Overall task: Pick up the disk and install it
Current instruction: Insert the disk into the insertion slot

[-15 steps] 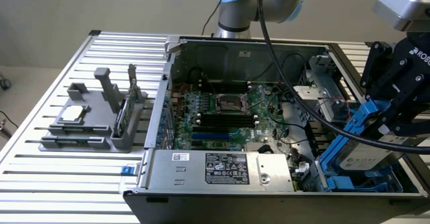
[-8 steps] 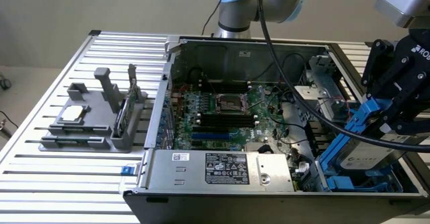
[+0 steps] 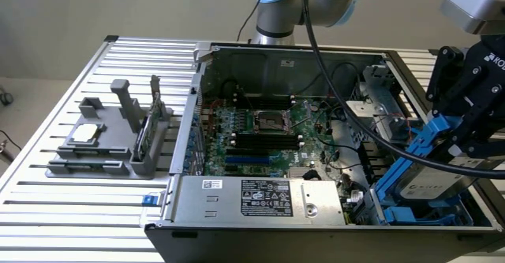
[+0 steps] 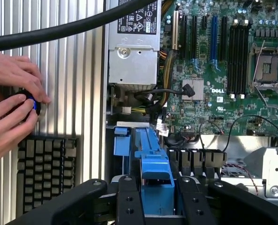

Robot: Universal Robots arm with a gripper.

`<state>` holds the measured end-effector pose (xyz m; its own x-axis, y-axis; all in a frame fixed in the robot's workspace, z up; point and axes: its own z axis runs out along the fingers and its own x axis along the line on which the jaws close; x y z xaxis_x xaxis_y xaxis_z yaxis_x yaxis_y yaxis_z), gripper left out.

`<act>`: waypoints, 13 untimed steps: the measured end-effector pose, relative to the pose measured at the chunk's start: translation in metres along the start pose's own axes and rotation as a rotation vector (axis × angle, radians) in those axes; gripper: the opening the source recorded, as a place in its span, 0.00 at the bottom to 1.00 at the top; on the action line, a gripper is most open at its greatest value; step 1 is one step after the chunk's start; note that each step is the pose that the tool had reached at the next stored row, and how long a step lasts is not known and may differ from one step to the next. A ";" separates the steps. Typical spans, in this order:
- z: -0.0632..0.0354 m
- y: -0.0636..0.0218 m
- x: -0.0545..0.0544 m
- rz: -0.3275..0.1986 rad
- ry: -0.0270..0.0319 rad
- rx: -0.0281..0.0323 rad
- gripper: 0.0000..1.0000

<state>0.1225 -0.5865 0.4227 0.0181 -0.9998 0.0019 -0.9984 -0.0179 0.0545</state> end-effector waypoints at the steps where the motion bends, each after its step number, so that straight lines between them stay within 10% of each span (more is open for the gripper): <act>1: -0.0001 0.0003 0.000 0.000 0.0000 0.0024 0.33; 13: 0.0001 0.0034 0.000 0.000 0.0001 0.0077 0.33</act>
<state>0.1190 -0.5865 0.4228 0.0181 -0.9998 0.0020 -0.9987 -0.0180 0.0469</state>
